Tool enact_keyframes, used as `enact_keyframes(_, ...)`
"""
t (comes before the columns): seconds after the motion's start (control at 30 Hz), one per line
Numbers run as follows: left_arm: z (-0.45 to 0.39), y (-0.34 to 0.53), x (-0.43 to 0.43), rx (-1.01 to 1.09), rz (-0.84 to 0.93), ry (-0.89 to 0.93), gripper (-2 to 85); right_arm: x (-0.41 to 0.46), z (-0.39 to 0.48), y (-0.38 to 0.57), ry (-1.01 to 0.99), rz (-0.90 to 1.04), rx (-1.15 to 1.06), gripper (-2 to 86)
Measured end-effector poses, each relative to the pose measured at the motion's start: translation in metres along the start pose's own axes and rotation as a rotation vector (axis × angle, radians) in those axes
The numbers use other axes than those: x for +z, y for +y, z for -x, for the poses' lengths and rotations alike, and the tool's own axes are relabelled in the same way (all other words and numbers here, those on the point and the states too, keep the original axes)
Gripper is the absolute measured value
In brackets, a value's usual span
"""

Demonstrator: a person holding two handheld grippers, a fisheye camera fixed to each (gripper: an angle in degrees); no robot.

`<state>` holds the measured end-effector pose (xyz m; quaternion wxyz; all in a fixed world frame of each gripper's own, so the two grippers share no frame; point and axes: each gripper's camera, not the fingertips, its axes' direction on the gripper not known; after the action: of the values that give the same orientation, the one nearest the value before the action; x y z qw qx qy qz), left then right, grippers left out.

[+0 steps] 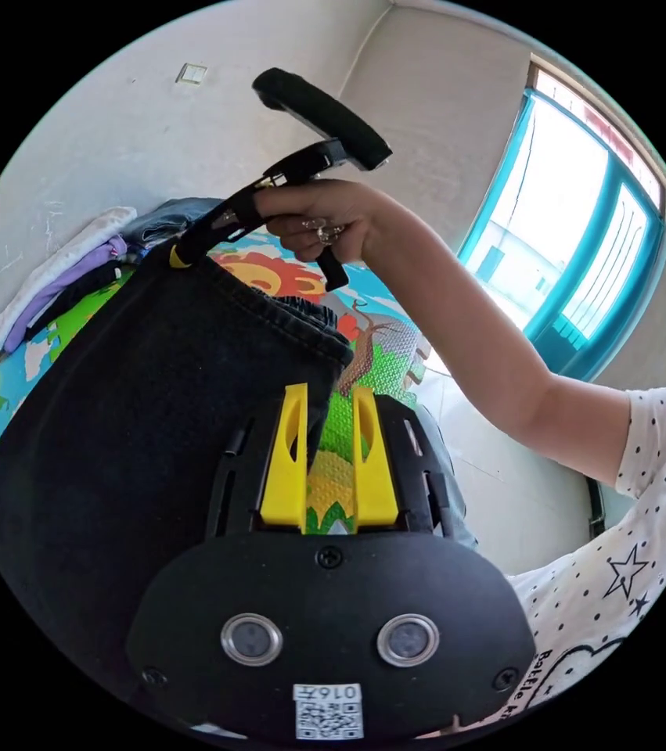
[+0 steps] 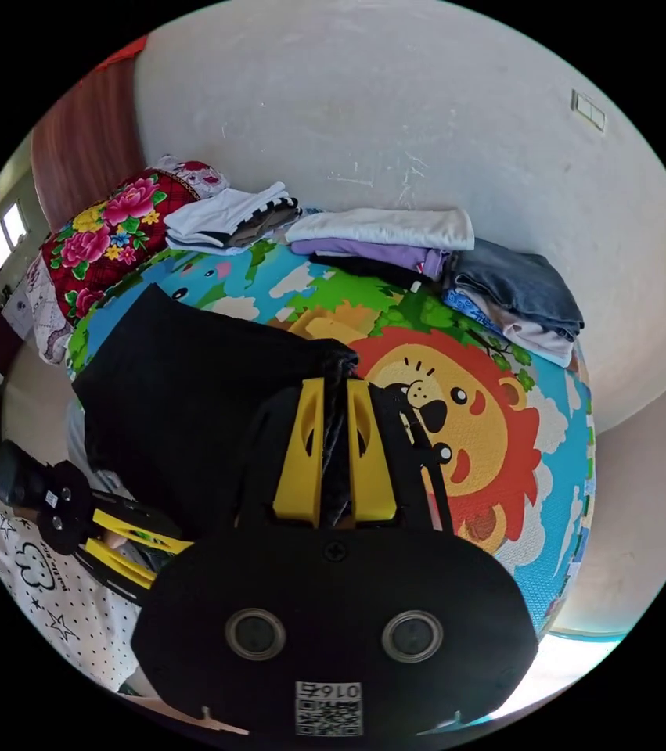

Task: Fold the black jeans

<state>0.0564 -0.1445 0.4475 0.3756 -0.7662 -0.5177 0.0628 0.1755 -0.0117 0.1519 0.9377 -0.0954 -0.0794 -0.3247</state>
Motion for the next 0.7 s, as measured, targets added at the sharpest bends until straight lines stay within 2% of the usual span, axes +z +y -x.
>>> enact_keyframes(0.13, 0.004, 0.014, 0.008, -0.035, -0.058, 0.042, 9.2, 0.053, 0.005, -0.007, 0.056, 0.153, -0.038, 6.6)
enact_keyframes(0.23, 0.0, 0.018, 0.01, -0.033, -0.073, 0.08, 9.2, 0.037, 0.004, -0.006, 0.022, 0.084, -0.01, 6.9)
enact_keyframes(0.33, -0.008, 0.017, 0.02, 0.013, -0.121, 0.083, 8.8, 0.005, 0.01, -0.003, 0.171, -0.07, 0.031, 5.7)
enact_keyframes(0.4, -0.011, 0.014, 0.04, 0.023, -0.07, 0.084, 9.4, -0.001, 0.018, -0.007, 0.255, -0.112, 0.022, 4.0)
enact_keyframes(0.47, -0.011, 0.016, 0.057, 0.011, -0.024, 0.076, 10.0, 0.012, 0.029, -0.02, 0.234, -0.029, -0.048, 2.2)
enact_keyframes(0.63, 0.001, 0.037, 0.078, -0.028, -0.035, 0.068, 8.9, 0.05, 0.037, -0.038, 0.118, 0.086, -0.101, 0.0)
enact_keyframes(0.7, 0.008, 0.05, 0.088, -0.034, -0.047, 0.07, 8.2, 0.069, 0.037, -0.039, 0.157, 0.166, -0.115, -0.2)
